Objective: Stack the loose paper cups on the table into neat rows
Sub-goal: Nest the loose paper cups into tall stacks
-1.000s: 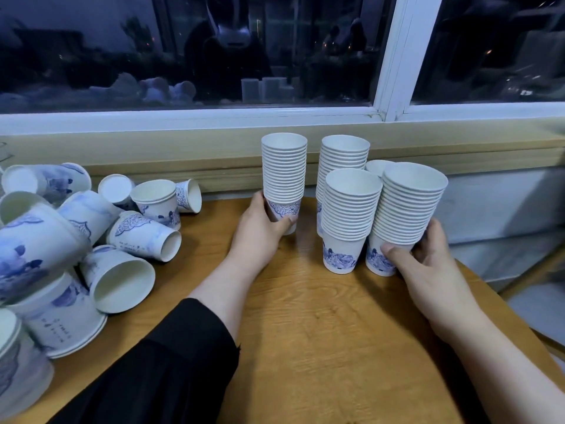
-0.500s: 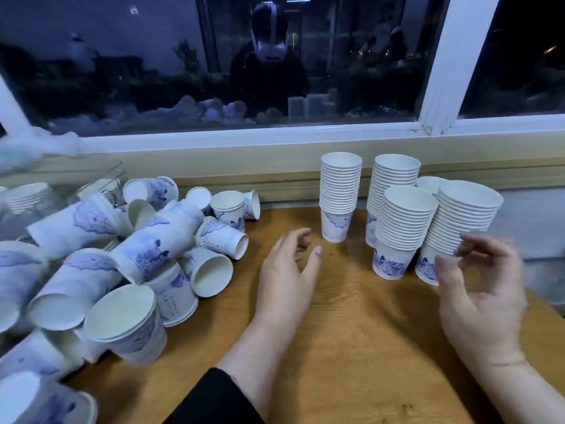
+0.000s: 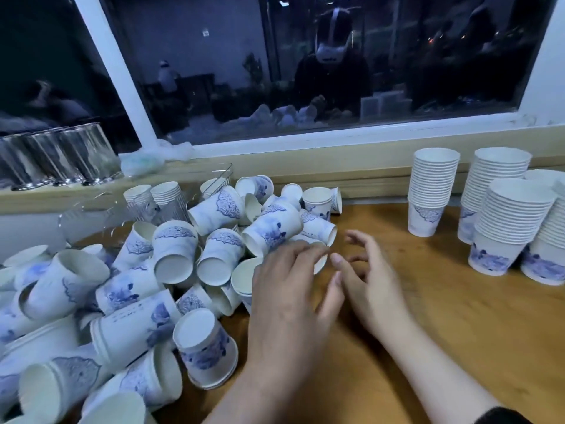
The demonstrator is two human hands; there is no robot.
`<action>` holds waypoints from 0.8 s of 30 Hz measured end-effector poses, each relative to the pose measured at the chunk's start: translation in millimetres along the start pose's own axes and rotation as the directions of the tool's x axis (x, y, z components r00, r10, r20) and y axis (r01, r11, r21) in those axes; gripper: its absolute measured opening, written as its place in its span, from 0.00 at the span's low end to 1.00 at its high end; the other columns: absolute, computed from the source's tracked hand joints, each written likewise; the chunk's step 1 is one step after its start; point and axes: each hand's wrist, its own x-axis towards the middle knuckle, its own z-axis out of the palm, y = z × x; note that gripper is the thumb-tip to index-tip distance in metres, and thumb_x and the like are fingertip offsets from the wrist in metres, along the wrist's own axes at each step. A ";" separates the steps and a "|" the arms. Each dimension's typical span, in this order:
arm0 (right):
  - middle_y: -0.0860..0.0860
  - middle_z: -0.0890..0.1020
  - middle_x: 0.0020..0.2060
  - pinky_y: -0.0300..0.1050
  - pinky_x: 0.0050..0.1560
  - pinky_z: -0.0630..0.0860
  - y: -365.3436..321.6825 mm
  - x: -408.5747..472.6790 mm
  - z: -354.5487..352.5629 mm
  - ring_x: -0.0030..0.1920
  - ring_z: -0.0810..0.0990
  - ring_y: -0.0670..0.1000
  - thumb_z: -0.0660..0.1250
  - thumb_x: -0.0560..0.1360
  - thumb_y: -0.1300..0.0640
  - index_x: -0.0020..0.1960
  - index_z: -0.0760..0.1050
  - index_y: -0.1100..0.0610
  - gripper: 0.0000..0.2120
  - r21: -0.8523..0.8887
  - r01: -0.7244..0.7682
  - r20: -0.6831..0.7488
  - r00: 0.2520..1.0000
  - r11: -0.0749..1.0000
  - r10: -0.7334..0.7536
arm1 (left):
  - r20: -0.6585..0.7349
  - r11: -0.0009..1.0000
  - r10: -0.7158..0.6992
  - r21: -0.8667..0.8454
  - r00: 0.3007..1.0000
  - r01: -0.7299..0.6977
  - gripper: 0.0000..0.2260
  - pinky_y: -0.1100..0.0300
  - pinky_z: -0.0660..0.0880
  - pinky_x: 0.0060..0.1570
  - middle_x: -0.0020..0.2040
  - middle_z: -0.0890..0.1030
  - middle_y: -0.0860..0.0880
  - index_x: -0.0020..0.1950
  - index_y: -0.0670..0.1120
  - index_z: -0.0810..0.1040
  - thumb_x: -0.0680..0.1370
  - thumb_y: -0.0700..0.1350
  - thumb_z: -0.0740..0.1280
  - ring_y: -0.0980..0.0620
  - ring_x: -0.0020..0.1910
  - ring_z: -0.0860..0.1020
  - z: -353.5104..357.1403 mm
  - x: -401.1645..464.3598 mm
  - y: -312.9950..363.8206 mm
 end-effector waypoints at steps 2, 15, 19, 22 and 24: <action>0.37 0.75 0.62 0.46 0.54 0.77 -8.7 1.7 17.9 0.49 0.79 0.43 0.63 0.73 0.39 0.68 0.67 0.39 0.24 0.049 0.000 0.027 1.000 0.999 -0.002 | -0.009 0.994 -0.071 0.078 0.997 0.071 0.16 0.52 0.72 0.60 0.59 0.76 0.53 0.62 0.52 0.77 0.77 0.55 0.65 0.51 0.59 0.76 -17.5 9.9 -8.0; 0.38 0.83 0.48 0.28 0.50 0.72 -31.5 9.1 46.3 0.56 0.75 0.47 0.57 0.83 0.63 0.65 0.73 0.45 0.17 0.298 -0.005 0.133 0.990 0.955 -0.036 | 0.377 0.776 -0.392 0.625 0.839 0.082 0.30 0.47 0.70 0.58 0.63 0.77 0.46 0.75 0.50 0.64 0.77 0.58 0.68 0.41 0.63 0.73 -23.3 81.4 -41.9; 0.30 0.80 0.54 0.28 0.58 0.71 -34.2 7.7 44.6 0.57 0.78 0.40 0.57 0.83 0.63 0.65 0.73 0.45 0.17 0.306 0.028 0.150 0.986 0.952 -0.077 | 0.400 0.757 -0.370 0.652 0.838 0.023 0.28 0.47 0.70 0.56 0.60 0.78 0.46 0.73 0.50 0.66 0.77 0.61 0.68 0.41 0.61 0.74 -20.7 84.0 -54.0; 0.47 0.83 0.49 0.26 0.52 0.70 -33.2 6.4 43.7 0.50 0.77 0.47 0.58 0.83 0.61 0.68 0.73 0.49 0.16 0.338 0.050 0.075 0.994 0.940 -0.080 | 0.370 0.793 -0.353 0.605 0.859 0.065 0.30 0.47 0.69 0.58 0.61 0.77 0.45 0.75 0.49 0.66 0.77 0.59 0.69 0.40 0.61 0.73 -25.9 85.3 -55.6; 0.49 0.80 0.46 0.29 0.46 0.70 -31.0 6.6 40.9 0.42 0.75 0.46 0.61 0.82 0.58 0.66 0.75 0.49 0.14 0.304 0.076 -0.014 0.997 0.950 -0.075 | 0.289 0.856 -0.347 0.487 0.892 0.174 0.31 0.48 0.69 0.59 0.62 0.77 0.45 0.77 0.49 0.65 0.77 0.57 0.70 0.41 0.62 0.73 -37.1 84.7 -52.7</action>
